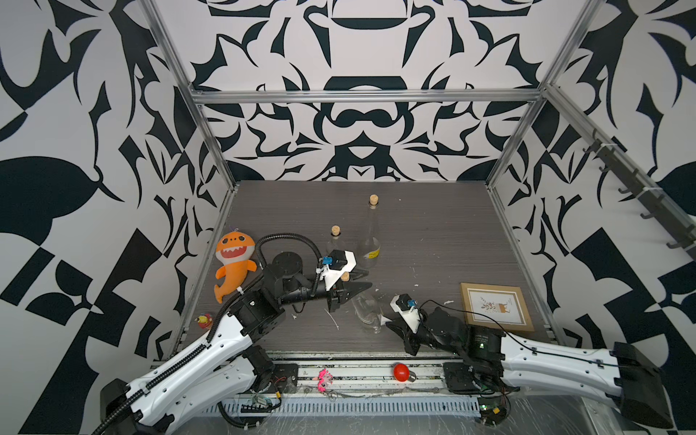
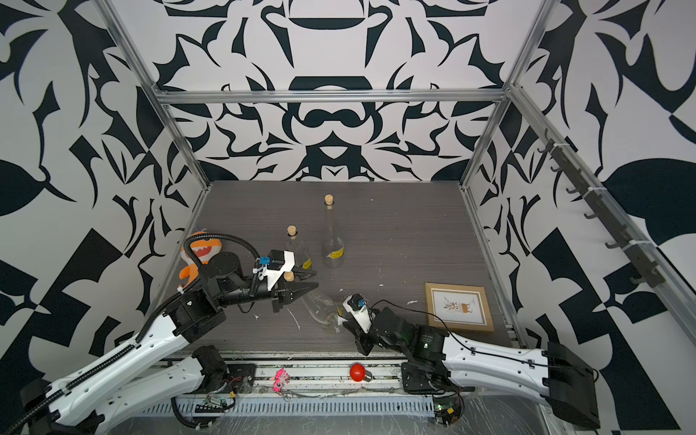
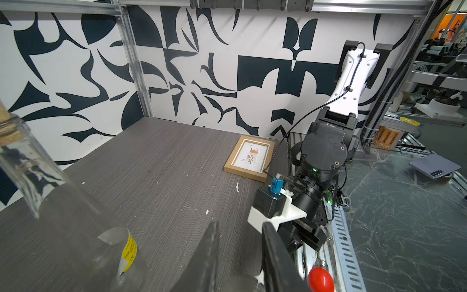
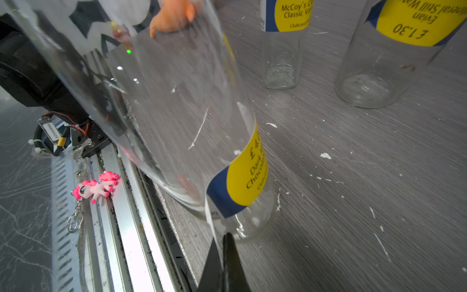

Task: Remove the label from the bottle
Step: Tear open the label from the bottle.

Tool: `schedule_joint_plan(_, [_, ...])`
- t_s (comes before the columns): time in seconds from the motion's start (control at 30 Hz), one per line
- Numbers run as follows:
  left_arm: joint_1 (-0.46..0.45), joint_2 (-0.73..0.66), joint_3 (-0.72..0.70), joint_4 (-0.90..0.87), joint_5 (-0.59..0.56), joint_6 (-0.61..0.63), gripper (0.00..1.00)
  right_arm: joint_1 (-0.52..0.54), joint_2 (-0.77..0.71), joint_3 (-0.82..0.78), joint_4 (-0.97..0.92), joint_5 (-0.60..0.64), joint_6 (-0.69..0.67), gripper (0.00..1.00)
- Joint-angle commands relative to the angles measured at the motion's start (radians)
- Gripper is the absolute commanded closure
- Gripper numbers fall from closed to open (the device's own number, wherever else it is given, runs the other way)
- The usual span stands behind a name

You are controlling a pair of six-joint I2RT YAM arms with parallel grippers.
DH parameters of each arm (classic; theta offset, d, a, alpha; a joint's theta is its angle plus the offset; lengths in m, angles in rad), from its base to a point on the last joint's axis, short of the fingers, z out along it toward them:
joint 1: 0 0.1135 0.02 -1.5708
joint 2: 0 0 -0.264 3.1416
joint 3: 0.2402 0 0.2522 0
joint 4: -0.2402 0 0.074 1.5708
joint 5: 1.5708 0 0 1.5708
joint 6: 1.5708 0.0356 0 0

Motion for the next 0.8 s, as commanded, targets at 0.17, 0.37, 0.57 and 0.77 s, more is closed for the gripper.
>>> schedule_joint_plan(0.17, [0.015,-0.016,0.037,-0.128,-0.011,0.049,1.00,-0.027,-0.005,0.054,-0.105,0.141,0.033,1.00])
schedule_joint_plan(0.37, [0.016,-0.011,0.052,-0.142,-0.003,0.057,1.00,-0.037,0.036,0.069,-0.112,0.192,0.053,1.00])
schedule_joint_plan(0.57, [0.017,-0.015,0.061,-0.154,0.020,0.061,1.00,-0.038,0.044,0.067,-0.105,0.189,0.051,1.00])
schedule_joint_plan(0.77, [0.016,-0.011,0.073,-0.165,0.036,0.066,1.00,-0.040,0.063,0.069,-0.100,0.193,0.060,1.00])
